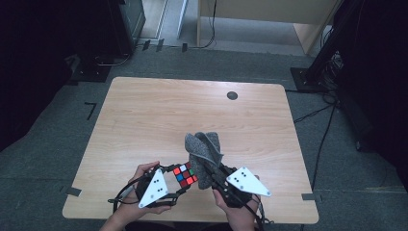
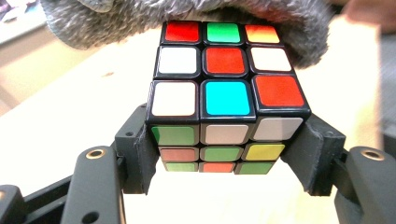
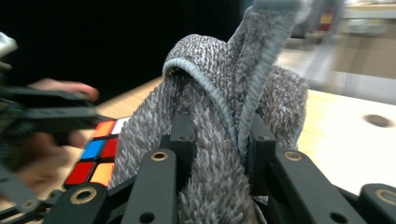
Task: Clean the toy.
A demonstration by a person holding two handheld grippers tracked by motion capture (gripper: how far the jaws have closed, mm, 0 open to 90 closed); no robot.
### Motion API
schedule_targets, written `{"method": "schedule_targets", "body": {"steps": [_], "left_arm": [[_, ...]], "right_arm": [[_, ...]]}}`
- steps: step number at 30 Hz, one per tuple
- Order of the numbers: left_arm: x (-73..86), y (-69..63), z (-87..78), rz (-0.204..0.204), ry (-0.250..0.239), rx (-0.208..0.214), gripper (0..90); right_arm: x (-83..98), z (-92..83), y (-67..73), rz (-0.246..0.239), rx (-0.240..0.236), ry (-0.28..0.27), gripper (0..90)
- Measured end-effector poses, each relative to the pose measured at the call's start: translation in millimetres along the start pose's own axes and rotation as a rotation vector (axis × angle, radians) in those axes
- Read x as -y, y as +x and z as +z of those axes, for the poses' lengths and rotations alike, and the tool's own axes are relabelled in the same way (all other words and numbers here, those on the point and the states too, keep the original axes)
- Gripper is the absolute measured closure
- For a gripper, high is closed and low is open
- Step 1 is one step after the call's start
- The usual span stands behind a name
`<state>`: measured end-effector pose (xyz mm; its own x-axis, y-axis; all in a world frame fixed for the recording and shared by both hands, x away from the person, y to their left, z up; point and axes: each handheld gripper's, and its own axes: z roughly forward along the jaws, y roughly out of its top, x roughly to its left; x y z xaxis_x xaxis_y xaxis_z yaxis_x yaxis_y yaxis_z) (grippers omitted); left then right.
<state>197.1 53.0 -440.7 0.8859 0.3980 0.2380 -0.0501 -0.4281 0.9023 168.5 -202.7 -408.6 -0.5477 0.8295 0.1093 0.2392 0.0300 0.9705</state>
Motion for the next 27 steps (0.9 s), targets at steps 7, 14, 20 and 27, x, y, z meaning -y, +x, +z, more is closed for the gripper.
{"method": "schedule_targets", "body": {"steps": [7, 14, 20, 27], "left_arm": [[-1.5, 5.7, -13.5, -0.052, -0.142, 0.037, 34.4], [3.8, 6.6, -8.7, -0.024, -0.070, -0.004, 34.4], [0.2, 11.5, -16.1, -0.078, -0.137, 0.026, 34.4], [2.2, 10.8, -13.4, -0.077, -0.121, 0.018, 34.4]], "right_arm": [[16.1, 17.7, -4.1, 0.016, -0.047, 0.123, 71.4], [5.6, 7.1, 0.1, 0.043, -0.129, 0.021, 71.1], [19.1, 15.9, -2.9, 0.091, -0.130, 0.072, 71.3], [5.6, 6.7, -0.8, 0.097, -0.183, 0.016, 71.1]]}}
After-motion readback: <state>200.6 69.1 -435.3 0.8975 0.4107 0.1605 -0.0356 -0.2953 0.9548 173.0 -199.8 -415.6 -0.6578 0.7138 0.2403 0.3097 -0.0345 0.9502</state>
